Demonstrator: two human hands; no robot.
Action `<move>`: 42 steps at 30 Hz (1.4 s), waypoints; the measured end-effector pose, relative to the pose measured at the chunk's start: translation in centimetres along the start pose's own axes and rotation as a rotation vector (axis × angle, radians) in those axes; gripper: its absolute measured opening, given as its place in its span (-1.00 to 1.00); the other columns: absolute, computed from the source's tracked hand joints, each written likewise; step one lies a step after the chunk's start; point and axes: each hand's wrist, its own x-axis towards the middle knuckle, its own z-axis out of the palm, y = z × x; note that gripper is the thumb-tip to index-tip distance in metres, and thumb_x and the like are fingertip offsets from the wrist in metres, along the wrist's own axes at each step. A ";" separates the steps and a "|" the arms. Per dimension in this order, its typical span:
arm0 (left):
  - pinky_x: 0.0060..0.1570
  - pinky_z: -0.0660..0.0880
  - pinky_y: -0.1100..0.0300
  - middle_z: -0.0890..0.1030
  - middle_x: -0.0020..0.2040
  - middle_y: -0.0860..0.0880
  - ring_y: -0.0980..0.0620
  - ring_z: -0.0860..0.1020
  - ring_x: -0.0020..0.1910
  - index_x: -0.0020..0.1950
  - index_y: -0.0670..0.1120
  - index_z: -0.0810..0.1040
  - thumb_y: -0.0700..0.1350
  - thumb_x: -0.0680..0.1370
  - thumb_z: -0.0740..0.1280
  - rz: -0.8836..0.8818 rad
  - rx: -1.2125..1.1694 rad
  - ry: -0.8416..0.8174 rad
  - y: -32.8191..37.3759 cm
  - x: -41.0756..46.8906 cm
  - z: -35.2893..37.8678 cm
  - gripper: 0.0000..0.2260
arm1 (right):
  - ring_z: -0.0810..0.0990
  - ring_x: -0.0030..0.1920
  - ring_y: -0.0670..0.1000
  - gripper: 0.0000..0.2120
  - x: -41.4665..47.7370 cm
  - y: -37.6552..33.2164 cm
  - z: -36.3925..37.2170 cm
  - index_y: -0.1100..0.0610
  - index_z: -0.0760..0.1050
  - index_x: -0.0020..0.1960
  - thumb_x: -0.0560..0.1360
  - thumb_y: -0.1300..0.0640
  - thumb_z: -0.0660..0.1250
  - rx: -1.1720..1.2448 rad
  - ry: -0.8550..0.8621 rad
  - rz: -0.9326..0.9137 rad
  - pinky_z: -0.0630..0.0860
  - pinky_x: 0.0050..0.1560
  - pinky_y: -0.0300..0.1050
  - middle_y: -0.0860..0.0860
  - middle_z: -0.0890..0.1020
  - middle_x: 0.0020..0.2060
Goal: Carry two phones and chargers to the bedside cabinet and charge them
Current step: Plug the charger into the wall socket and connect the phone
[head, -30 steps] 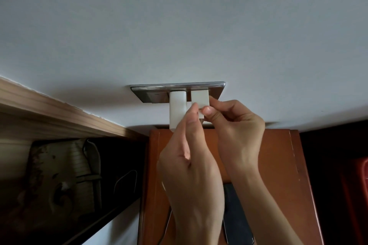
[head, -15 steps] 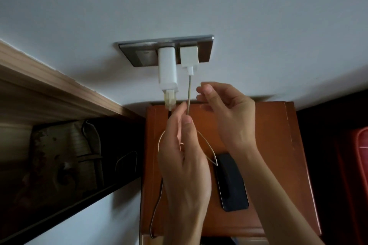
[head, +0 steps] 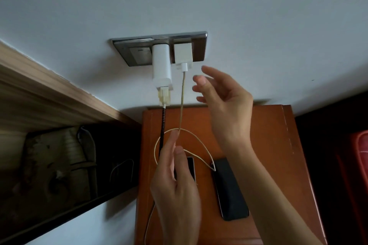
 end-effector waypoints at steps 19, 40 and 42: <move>0.34 0.37 0.31 0.51 0.37 0.22 0.35 0.38 0.37 0.43 0.03 0.46 -0.08 0.65 0.20 0.215 -0.189 -0.118 7.0 4.6 2.8 -0.66 | 0.74 -0.18 -0.02 -0.97 2.2 -1.3 3.4 0.11 0.68 -0.09 0.49 0.22 0.48 0.067 0.107 0.012 0.65 -0.11 -0.13 -0.11 0.75 -0.22; 0.21 0.42 0.40 0.59 0.31 0.11 0.27 0.48 0.31 0.40 -0.09 0.49 -0.18 0.56 0.27 0.163 -0.451 -0.153 8.0 5.2 3.8 -0.62 | 0.76 -0.13 -0.01 -0.97 2.7 -2.0 2.8 0.08 0.71 -0.12 0.46 0.19 0.53 0.126 0.040 0.103 0.69 -0.04 -0.06 0.04 0.77 -0.12; 0.17 0.45 0.41 0.61 0.28 0.09 0.25 0.51 0.30 0.38 -0.10 0.51 -0.16 0.53 0.28 0.147 -0.474 -0.126 8.0 5.5 3.7 -0.60 | 0.75 -0.17 -0.06 -0.91 2.6 -1.7 3.1 0.01 0.70 -0.16 0.46 0.19 0.52 0.114 0.065 0.091 0.65 -0.12 -0.19 0.02 0.77 -0.12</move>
